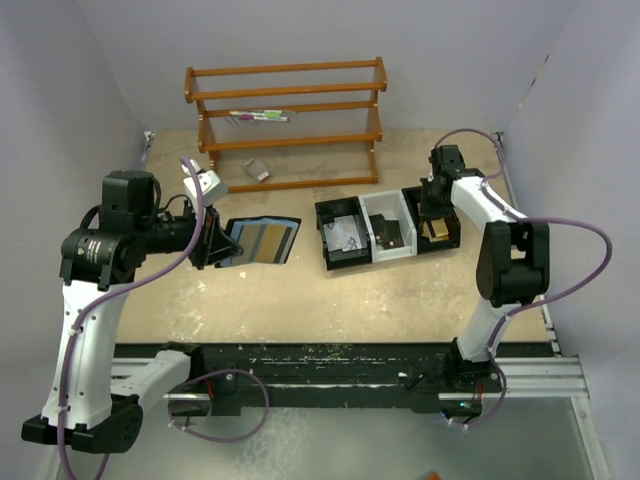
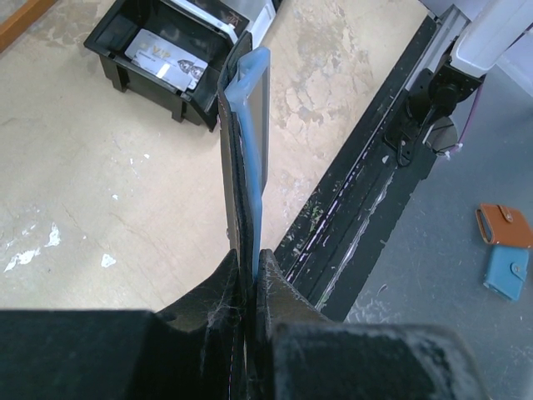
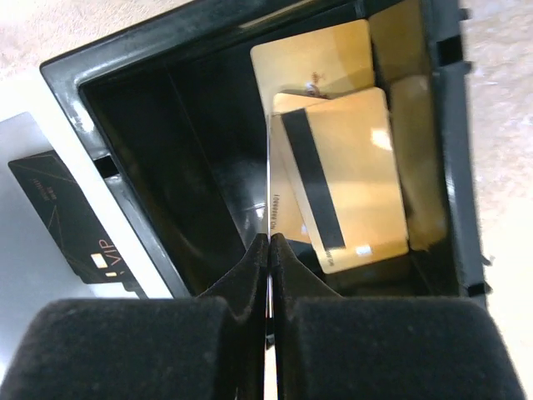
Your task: Take the credit cards out of the card holder
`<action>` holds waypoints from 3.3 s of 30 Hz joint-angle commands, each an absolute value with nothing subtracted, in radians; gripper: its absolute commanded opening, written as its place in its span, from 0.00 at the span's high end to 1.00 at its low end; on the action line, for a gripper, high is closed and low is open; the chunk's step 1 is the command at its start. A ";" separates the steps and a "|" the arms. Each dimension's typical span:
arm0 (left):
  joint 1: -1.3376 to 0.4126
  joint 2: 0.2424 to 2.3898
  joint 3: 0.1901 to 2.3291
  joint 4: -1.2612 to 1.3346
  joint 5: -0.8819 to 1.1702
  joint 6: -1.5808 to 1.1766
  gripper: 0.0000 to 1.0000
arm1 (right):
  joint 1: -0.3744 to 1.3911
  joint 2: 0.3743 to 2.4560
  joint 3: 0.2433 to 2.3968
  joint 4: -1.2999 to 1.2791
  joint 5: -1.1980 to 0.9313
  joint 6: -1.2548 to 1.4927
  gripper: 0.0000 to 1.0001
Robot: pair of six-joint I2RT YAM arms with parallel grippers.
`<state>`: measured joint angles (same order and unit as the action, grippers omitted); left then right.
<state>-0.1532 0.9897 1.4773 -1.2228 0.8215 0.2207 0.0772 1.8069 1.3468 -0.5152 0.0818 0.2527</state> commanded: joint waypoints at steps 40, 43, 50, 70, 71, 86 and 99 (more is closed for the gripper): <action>-0.158 1.034 1.498 -0.649 1.275 -0.407 1.00 | 0.549 0.903 1.016 0.259 -0.582 0.733 0.13; -0.158 1.032 1.493 -0.593 1.297 -0.463 1.00 | 0.644 0.912 0.974 0.356 -0.551 0.772 0.12; -0.158 1.014 1.486 -0.624 1.329 -0.453 1.00 | 0.781 1.029 1.049 0.456 -0.516 0.788 0.15; -0.158 0.998 1.599 -1.150 1.053 0.203 0.35 | 0.831 1.113 1.209 0.170 -0.639 0.621 1.00; -0.158 0.988 1.615 -1.168 1.030 0.235 0.30 | 0.831 1.136 1.243 0.062 -0.653 0.574 1.00; -0.158 0.976 1.578 -1.287 1.095 0.436 0.31 | 1.015 1.450 1.630 -0.498 -0.635 0.245 1.00; -0.158 1.005 1.486 -1.308 1.145 0.438 0.52 | 1.038 1.557 1.768 -0.554 -0.664 0.205 1.00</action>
<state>-0.1593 1.0119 1.4944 -1.3079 1.0698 0.4156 1.0275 1.5349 1.7023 -0.5480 -0.6235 0.2298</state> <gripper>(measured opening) 0.519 0.061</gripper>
